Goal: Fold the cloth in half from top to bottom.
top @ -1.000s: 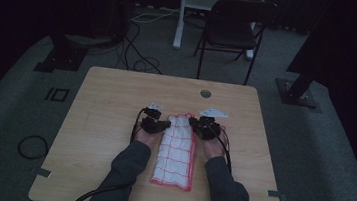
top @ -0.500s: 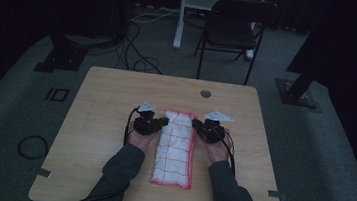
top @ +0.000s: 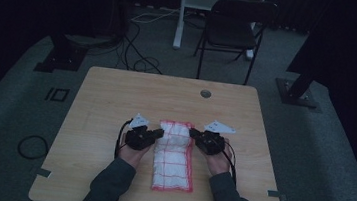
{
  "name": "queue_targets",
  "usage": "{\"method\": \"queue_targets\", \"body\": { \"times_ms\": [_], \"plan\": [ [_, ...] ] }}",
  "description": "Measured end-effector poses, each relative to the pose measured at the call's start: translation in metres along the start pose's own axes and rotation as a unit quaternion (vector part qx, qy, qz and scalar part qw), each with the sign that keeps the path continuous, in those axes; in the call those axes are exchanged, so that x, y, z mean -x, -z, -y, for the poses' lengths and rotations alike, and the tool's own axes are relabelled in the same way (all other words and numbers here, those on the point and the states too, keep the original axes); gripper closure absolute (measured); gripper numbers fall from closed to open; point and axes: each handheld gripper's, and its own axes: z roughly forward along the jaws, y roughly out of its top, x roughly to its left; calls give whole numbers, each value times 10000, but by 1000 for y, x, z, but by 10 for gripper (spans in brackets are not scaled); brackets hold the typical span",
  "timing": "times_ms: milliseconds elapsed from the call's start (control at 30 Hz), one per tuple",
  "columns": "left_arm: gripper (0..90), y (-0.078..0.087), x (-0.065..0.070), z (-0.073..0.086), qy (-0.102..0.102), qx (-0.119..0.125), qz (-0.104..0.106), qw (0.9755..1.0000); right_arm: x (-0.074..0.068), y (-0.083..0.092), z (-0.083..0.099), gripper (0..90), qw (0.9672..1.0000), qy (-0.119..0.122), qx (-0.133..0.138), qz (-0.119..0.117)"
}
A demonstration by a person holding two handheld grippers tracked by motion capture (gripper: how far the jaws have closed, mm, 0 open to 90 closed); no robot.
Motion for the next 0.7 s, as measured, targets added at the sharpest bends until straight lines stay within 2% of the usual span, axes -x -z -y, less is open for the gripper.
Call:
{"method": "queue_targets", "body": {
  "times_ms": [200, 333, 367, 467, 500, 600, 633, 667, 700],
  "plan": [
    [867, 16, 10, 17, 14, -13, 107, 9999, -12, 9, 6, 850, 9997, 164, -66, -140],
    [862, 20, 17, 26, -45, -101, 129, 9999, -20, 15, 14, 850, 9993, 224, -173, -228],
    [861, 23, 20, 33, -69, -163, 162, 9997, -22, 17, 16, 849, 9991, 262, -232, -255],
    [860, 25, 23, 40, -24, -209, 215, 9995, -25, 19, 23, 848, 9985, 321, -322, -316],
    [859, 27, 26, 48, 6, -297, 220, 9993, -27, 22, 29, 848, 9979, 335, -414, -365],
    [859, 28, 29, 55, 20, -390, 233, 9990, -30, 23, 36, 847, 9972, 313, -541, -404],
    [859, 28, 33, 63, 23, -513, 235, 9984, -34, 23, 45, 846, 9960, 352, -693, -429],
    [858, 28, 33, 63, 23, -513, 235, 9984, -35, 23, 48, 846, 9957, 359, -730, -434],
    [859, 28, 37, 72, -65, -633, 192, 9978, -36, 23, 52, 845, 9954, 346, -774, -452]
  ]
}}
